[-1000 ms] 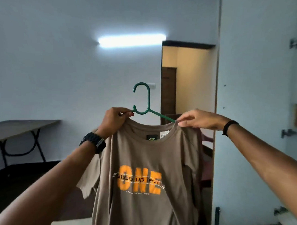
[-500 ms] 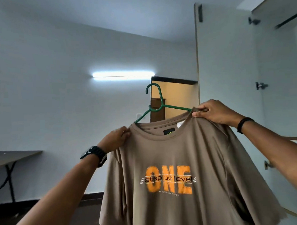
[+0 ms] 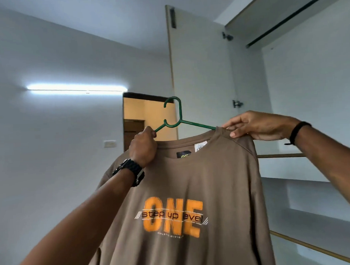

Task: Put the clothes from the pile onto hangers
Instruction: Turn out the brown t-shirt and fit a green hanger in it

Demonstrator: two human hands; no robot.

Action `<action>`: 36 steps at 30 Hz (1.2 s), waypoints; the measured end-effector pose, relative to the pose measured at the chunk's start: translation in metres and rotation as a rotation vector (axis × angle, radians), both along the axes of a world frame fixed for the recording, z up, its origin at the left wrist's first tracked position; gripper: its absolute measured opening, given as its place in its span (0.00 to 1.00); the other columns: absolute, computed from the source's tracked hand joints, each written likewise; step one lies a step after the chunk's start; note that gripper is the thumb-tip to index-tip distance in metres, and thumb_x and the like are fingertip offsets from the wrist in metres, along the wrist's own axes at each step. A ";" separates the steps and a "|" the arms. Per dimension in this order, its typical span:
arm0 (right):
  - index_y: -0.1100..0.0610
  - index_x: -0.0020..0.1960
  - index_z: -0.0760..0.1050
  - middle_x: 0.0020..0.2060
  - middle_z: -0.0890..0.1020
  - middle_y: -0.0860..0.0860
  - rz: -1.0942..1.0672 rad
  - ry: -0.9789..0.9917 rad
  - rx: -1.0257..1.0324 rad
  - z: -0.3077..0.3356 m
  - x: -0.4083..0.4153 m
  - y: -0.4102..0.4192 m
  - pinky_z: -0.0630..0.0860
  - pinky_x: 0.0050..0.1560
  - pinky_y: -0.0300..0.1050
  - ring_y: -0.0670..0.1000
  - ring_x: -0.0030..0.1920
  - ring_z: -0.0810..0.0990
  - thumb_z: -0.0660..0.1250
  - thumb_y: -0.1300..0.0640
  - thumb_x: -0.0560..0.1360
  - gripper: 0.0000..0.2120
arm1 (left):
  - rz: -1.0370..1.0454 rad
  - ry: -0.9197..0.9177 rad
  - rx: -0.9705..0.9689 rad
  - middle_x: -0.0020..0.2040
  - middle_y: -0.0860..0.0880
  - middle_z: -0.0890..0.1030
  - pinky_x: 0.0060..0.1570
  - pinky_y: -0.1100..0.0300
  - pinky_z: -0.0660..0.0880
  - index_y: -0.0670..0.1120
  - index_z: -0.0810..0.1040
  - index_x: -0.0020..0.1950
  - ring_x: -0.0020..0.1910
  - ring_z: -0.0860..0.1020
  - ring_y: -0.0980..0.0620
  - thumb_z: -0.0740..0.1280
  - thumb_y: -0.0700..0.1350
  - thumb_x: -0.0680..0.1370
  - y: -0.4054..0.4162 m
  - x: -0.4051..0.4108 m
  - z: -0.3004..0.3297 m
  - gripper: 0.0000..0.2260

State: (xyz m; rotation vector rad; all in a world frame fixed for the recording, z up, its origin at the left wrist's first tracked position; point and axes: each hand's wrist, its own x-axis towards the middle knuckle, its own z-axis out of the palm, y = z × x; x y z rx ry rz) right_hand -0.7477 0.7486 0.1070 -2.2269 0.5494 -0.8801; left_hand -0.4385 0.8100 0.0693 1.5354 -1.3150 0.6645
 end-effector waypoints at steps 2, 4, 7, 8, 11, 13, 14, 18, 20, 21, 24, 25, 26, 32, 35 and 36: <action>0.63 0.54 0.78 0.46 0.84 0.55 -0.089 -0.042 0.007 0.002 -0.031 -0.023 0.78 0.44 0.32 0.44 0.42 0.83 0.64 0.72 0.74 0.11 | -0.050 0.016 -0.003 0.54 0.39 0.79 0.44 0.53 0.67 0.44 0.74 0.56 0.51 0.76 0.38 0.55 0.38 0.80 -0.046 -0.032 -0.004 0.10; 0.63 0.49 0.79 0.44 0.83 0.56 -0.220 -0.076 -0.062 -0.001 -0.061 -0.054 0.78 0.41 0.32 0.45 0.39 0.82 0.66 0.70 0.73 0.07 | -0.098 0.038 0.009 0.56 0.39 0.78 0.47 0.51 0.69 0.43 0.73 0.58 0.53 0.75 0.37 0.54 0.38 0.80 -0.096 -0.069 -0.012 0.11; 0.64 0.46 0.81 0.44 0.84 0.58 -0.403 -0.162 -0.135 -0.012 -0.101 -0.102 0.79 0.43 0.33 0.50 0.43 0.81 0.71 0.63 0.72 0.05 | -0.165 0.082 0.030 0.56 0.39 0.78 0.49 0.50 0.68 0.42 0.72 0.58 0.53 0.75 0.37 0.54 0.39 0.80 -0.168 -0.119 -0.026 0.10; 0.65 0.47 0.81 0.45 0.84 0.58 -0.455 -0.180 -0.168 -0.016 -0.117 -0.124 0.78 0.44 0.33 0.50 0.44 0.81 0.72 0.61 0.71 0.08 | -0.196 0.089 0.039 0.56 0.39 0.78 0.49 0.49 0.68 0.43 0.72 0.57 0.54 0.75 0.38 0.53 0.38 0.80 -0.198 -0.138 -0.032 0.10; 0.64 0.47 0.82 0.45 0.85 0.56 -0.565 -0.231 -0.262 -0.030 -0.155 -0.180 0.76 0.43 0.31 0.47 0.43 0.82 0.73 0.58 0.71 0.09 | -0.242 0.076 0.057 0.55 0.40 0.79 0.49 0.50 0.68 0.44 0.71 0.57 0.53 0.75 0.38 0.53 0.37 0.79 -0.267 -0.177 -0.042 0.11; 0.62 0.45 0.83 0.44 0.85 0.54 -0.604 -0.248 -0.293 -0.034 -0.174 -0.215 0.75 0.43 0.29 0.44 0.42 0.82 0.73 0.58 0.71 0.08 | -0.276 0.074 0.057 0.55 0.42 0.78 0.47 0.52 0.66 0.45 0.70 0.56 0.52 0.75 0.39 0.53 0.37 0.79 -0.311 -0.200 -0.043 0.10; 0.61 0.45 0.83 0.43 0.85 0.54 -0.614 -0.258 -0.291 -0.034 -0.182 -0.230 0.75 0.43 0.29 0.44 0.42 0.82 0.73 0.58 0.71 0.07 | -0.289 0.073 0.057 0.55 0.43 0.78 0.47 0.53 0.65 0.45 0.70 0.55 0.51 0.74 0.40 0.53 0.37 0.79 -0.329 -0.209 -0.041 0.10; 0.60 0.44 0.83 0.41 0.85 0.51 -0.658 -0.305 -0.295 -0.011 -0.218 -0.290 0.76 0.43 0.29 0.42 0.41 0.82 0.73 0.57 0.71 0.06 | -0.373 0.094 0.003 0.53 0.44 0.78 0.48 0.53 0.63 0.49 0.64 0.49 0.49 0.73 0.41 0.52 0.36 0.79 -0.398 -0.246 -0.014 0.08; 0.61 0.43 0.83 0.41 0.85 0.52 -0.665 -0.345 -0.285 0.003 -0.235 -0.311 0.76 0.43 0.29 0.43 0.40 0.81 0.72 0.58 0.71 0.06 | -0.398 0.098 -0.039 0.49 0.45 0.77 0.48 0.52 0.63 0.49 0.64 0.48 0.45 0.71 0.43 0.52 0.37 0.81 -0.422 -0.263 0.005 0.07; 0.62 0.43 0.82 0.40 0.85 0.53 -0.672 -0.353 -0.263 0.019 -0.248 -0.320 0.76 0.43 0.30 0.43 0.40 0.81 0.72 0.59 0.72 0.05 | -0.407 0.102 -0.049 0.47 0.46 0.77 0.48 0.52 0.64 0.48 0.64 0.48 0.43 0.70 0.44 0.52 0.37 0.80 -0.437 -0.276 0.022 0.07; 0.61 0.42 0.83 0.39 0.85 0.52 -0.697 -0.280 -0.191 0.071 -0.280 -0.335 0.77 0.43 0.32 0.44 0.40 0.82 0.69 0.59 0.74 0.06 | -0.453 0.096 -0.056 0.43 0.49 0.73 0.46 0.53 0.62 0.49 0.64 0.47 0.40 0.67 0.47 0.53 0.35 0.80 -0.469 -0.308 0.077 0.09; 0.61 0.43 0.83 0.39 0.85 0.52 -0.706 -0.249 -0.162 0.101 -0.295 -0.337 0.77 0.43 0.32 0.45 0.40 0.82 0.68 0.60 0.74 0.06 | -0.476 0.096 -0.067 0.42 0.49 0.72 0.45 0.54 0.60 0.49 0.64 0.47 0.40 0.66 0.47 0.53 0.35 0.80 -0.481 -0.324 0.105 0.09; 0.61 0.44 0.82 0.40 0.86 0.53 -0.701 -0.221 -0.130 0.122 -0.304 -0.337 0.78 0.42 0.33 0.46 0.41 0.82 0.68 0.61 0.75 0.06 | -0.494 0.100 -0.073 0.42 0.49 0.72 0.45 0.55 0.58 0.49 0.64 0.47 0.40 0.66 0.47 0.52 0.35 0.80 -0.488 -0.333 0.126 0.09; 0.63 0.50 0.80 0.43 0.85 0.56 -0.681 -0.207 -0.025 0.294 -0.345 -0.321 0.78 0.41 0.34 0.47 0.40 0.83 0.73 0.58 0.64 0.16 | -0.648 0.078 -0.128 0.42 0.43 0.76 0.47 0.50 0.66 0.46 0.68 0.47 0.45 0.74 0.40 0.51 0.40 0.80 -0.533 -0.384 0.301 0.08; 0.61 0.47 0.80 0.38 0.85 0.52 -0.793 -0.203 -0.207 0.355 -0.348 -0.313 0.78 0.39 0.32 0.44 0.37 0.82 0.69 0.64 0.73 0.04 | -0.664 0.118 -0.122 0.50 0.42 0.77 0.56 0.49 0.65 0.43 0.71 0.52 0.51 0.74 0.40 0.52 0.39 0.81 -0.536 -0.409 0.373 0.09; 0.60 0.45 0.81 0.36 0.85 0.50 -0.878 -0.201 -0.322 0.374 -0.350 -0.312 0.77 0.39 0.30 0.42 0.35 0.81 0.67 0.64 0.75 0.04 | -0.675 0.139 -0.128 0.53 0.42 0.77 0.59 0.48 0.64 0.44 0.71 0.53 0.54 0.73 0.40 0.51 0.40 0.82 -0.535 -0.420 0.397 0.10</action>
